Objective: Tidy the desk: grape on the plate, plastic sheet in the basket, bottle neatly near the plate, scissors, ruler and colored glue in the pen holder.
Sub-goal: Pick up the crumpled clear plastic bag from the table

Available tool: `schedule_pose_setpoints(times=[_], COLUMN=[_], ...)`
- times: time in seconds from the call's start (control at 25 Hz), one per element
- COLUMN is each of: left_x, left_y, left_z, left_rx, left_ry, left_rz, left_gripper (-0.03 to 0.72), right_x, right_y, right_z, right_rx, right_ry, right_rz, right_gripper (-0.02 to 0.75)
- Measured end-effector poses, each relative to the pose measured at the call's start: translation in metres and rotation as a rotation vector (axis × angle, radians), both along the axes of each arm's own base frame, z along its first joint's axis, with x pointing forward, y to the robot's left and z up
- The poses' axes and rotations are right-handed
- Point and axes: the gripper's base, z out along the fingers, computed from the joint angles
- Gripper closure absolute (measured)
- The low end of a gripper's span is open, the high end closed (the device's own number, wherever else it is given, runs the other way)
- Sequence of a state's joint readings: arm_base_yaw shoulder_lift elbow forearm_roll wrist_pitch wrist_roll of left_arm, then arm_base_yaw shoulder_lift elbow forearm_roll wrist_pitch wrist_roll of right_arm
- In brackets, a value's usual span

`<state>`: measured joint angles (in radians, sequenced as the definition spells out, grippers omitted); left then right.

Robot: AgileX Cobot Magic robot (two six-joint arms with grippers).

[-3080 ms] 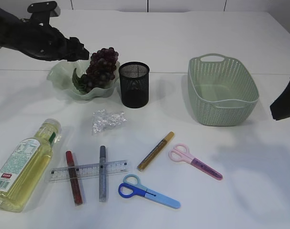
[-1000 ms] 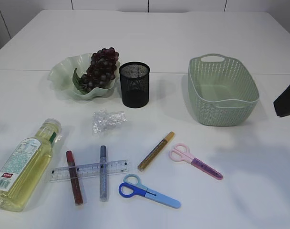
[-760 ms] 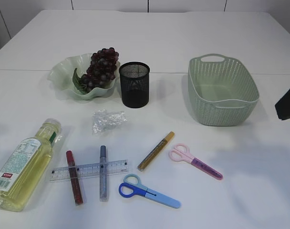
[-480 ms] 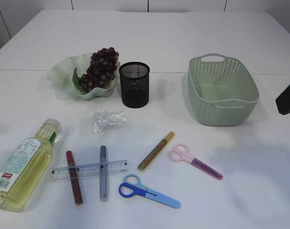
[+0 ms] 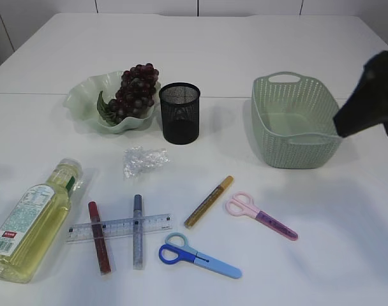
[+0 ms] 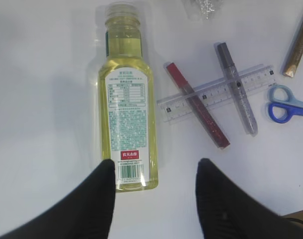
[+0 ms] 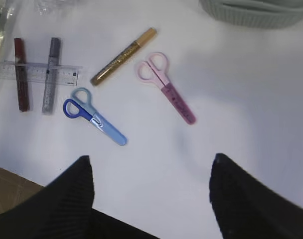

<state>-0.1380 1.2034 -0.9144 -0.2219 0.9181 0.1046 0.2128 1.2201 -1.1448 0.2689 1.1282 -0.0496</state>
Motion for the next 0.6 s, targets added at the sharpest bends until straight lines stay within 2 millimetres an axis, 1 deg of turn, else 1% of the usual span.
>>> schedule_pose_setpoints(times=[0.2,0.32,0.48,0.6], left_x=[0.0,-0.001,-0.002,-0.003], left_y=[0.0,0.0,0.0,-0.001], left_z=[0.0,0.0,-0.001,-0.001], left_rx=[-0.003,-0.005,-0.004,-0.007], left_ry=[0.003,0.009,0.022,0.036], left_rz=[0.0,-0.001,-0.004,-0.006], left_gripper=[0.316,0.316,0.316,0.316], right_x=[0.03,0.053,0.087,0.113], right_y=[0.033,0.054,0.086,0.112], right_z=[0.009,0.01,0.006,-0.005], right_rx=[-0.027,-0.026,-0.023,-0.023], right_ry=[-0.014,-0.015,-0.012,-0.006], right_rz=[0.078,0.116,0.161,0.195], right_gripper=[0.174,0.174,0.174,0.174])
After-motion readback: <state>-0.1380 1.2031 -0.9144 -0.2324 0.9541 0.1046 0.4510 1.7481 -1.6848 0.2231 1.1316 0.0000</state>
